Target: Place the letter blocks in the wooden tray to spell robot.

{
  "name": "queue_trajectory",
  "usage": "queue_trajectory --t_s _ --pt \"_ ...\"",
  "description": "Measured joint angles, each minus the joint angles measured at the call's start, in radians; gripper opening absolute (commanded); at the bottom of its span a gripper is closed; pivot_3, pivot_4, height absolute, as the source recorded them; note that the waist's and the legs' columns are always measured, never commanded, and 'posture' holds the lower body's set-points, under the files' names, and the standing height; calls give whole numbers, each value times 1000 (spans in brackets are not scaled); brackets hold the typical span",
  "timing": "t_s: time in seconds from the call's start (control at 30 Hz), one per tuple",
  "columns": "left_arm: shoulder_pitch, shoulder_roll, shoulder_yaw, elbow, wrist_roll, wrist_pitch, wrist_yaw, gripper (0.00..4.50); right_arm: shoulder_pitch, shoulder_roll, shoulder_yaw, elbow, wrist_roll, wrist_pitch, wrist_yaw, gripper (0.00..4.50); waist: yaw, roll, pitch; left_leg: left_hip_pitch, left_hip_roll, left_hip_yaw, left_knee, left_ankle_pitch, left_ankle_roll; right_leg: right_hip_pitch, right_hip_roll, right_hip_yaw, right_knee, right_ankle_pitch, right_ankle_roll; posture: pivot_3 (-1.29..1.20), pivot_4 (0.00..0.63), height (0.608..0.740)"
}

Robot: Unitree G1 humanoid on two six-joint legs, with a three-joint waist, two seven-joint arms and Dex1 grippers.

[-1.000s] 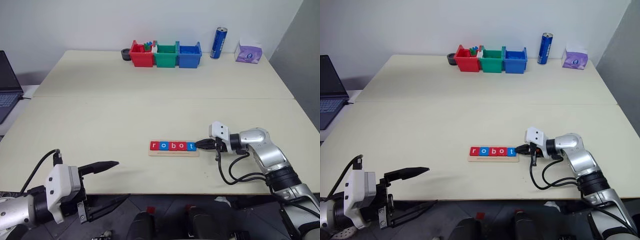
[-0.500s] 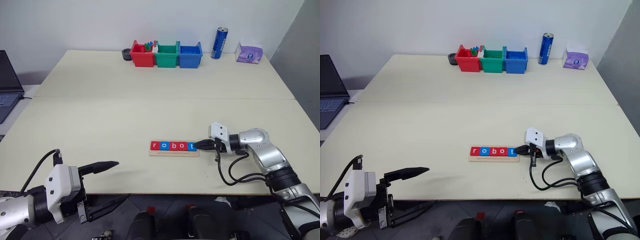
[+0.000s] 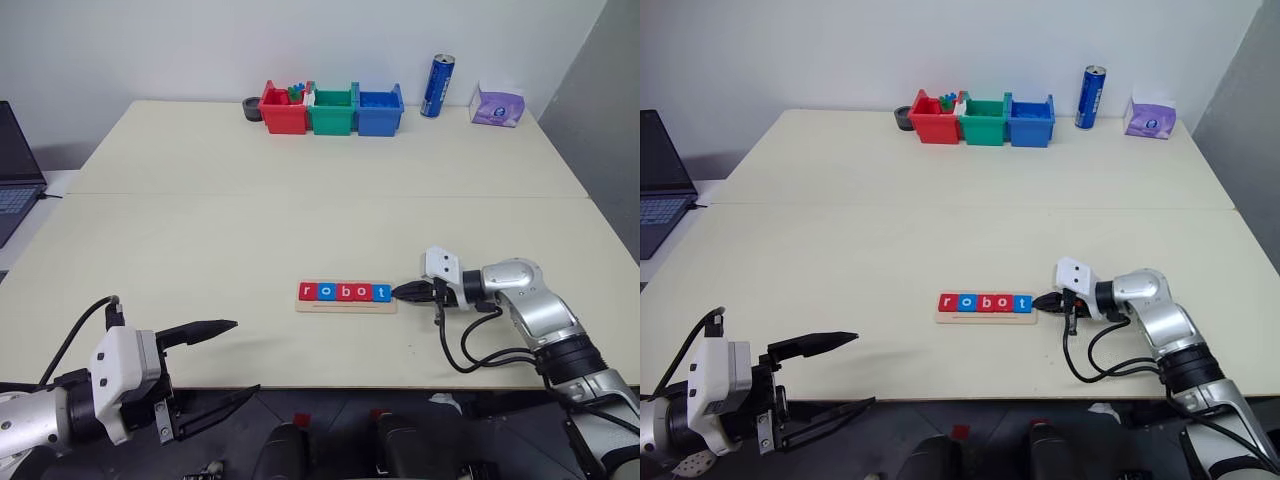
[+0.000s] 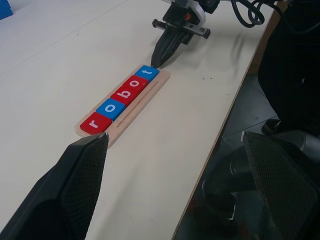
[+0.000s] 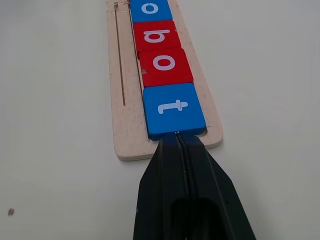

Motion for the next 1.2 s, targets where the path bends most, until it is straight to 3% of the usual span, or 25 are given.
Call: queue_trajectory --t_s 0.43,0.87,1.2 --pt "14 0 0 0 1 0 5 4500 -34 3 26 13 -77 -71 -25 23 0 0 0 0 0 0 0 0 0 0 0 0 0 0 0 0 150 740" --pt "-9 0 0 10 18 -3 1 4500 -40 -24 23 -69 -81 -4 -20 23 0 0 0 0 0 0 0 0 0 0 0 0 0 0 0 0 150 740" --pt "-37 0 -18 26 20 -2 1 4500 -47 45 59 -34 -129 -37 -110 23 0 0 0 0 0 0 0 0 0 0 0 0 0 0 0 0 150 740"
